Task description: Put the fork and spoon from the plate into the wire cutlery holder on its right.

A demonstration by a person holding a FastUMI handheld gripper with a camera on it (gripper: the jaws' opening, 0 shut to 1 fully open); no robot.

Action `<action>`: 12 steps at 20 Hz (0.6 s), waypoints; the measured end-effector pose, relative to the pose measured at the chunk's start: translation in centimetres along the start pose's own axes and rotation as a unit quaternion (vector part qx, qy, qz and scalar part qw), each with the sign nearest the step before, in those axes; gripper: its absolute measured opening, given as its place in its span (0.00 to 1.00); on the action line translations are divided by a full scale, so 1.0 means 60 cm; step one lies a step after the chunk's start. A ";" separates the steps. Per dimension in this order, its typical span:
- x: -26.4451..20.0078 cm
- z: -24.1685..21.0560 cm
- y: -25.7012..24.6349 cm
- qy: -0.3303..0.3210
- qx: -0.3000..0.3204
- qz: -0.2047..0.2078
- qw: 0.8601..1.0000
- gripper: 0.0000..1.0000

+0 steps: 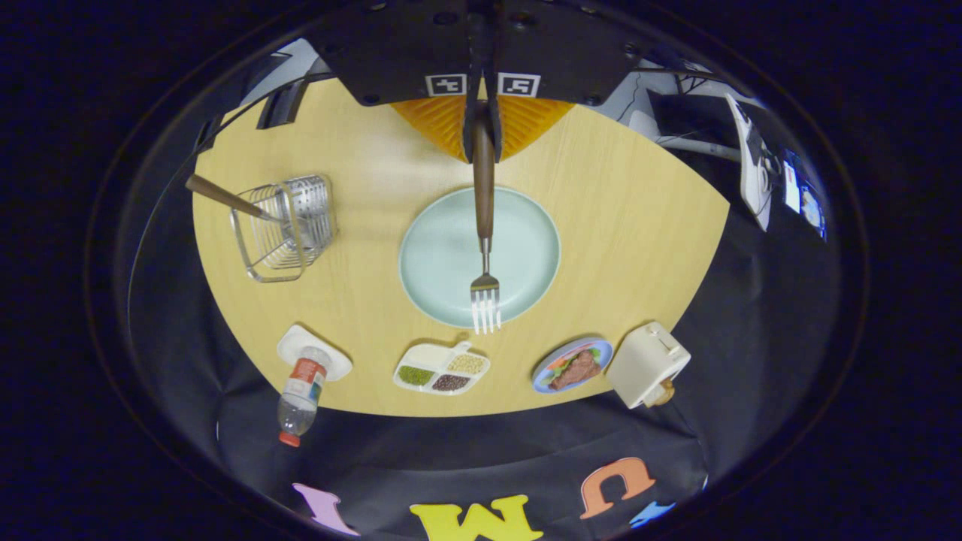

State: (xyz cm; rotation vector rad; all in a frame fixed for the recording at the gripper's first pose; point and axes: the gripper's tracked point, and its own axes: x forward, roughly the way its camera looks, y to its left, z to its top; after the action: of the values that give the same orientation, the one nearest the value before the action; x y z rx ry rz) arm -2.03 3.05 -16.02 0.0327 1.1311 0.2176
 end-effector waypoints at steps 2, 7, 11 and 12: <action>-0.051 0.015 -0.034 -0.014 0.001 -0.006 1.000 0.00; -0.130 0.029 -0.144 -0.031 0.022 -0.025 0.999 0.00; -0.130 -0.001 -0.215 0.005 0.045 -0.036 0.998 0.00; -0.125 -0.007 -0.223 0.014 0.051 -0.034 0.998 0.00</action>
State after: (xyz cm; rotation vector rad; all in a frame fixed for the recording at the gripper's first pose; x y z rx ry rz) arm -3.37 -11.49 -11.31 0.0812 1.1682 0.1007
